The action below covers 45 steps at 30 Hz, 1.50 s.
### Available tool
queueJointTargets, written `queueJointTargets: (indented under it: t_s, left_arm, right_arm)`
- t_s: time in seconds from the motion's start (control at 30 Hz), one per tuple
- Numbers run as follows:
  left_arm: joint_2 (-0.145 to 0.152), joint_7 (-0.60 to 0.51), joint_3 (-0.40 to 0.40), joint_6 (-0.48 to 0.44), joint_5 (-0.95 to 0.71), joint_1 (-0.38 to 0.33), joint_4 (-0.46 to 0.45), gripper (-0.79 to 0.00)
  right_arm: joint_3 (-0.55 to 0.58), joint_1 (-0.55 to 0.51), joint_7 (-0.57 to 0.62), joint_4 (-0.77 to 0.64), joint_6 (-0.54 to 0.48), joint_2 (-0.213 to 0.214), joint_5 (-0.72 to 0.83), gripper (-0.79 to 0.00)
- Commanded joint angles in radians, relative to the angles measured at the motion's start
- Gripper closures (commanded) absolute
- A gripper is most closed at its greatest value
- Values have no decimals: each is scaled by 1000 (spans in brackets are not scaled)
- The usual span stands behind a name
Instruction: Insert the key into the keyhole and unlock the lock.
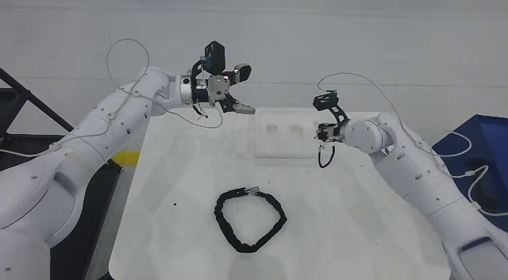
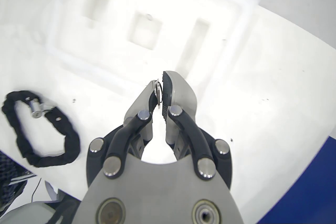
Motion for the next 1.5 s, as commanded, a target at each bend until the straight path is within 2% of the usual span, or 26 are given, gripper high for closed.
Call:
queueJointTargets:
  t_s: [0.0,0.13,0.33,0.5,0.67,0.93,1.47]
  left_arm:
    - [0,0,0,0,0,0,0,-785]
    - [0,0,0,0,0,0,0,-785]
    - [0,0,0,0,0,0,0,-785]
    - [0,0,0,0,0,0,0,-785]
    - [0,0,0,0,0,0,0,-785]
    - [0,0,0,0,0,0,0,-785]
    - [0,0,0,0,0,0,0,-785]
  right_arm:
    - [45,-29,-6,-27,-35,11,54,0]
    - [129,-90,-10,-103,-81,35,127,0]
    - [271,-200,-33,-223,-166,62,347,0]
    - [365,-269,-44,-254,-196,76,498,0]
    - [410,-302,-40,-261,-219,80,603,0]
    - [458,-335,-70,-279,-205,85,659,0]
    - [461,-339,-71,-277,-202,85,670,0]
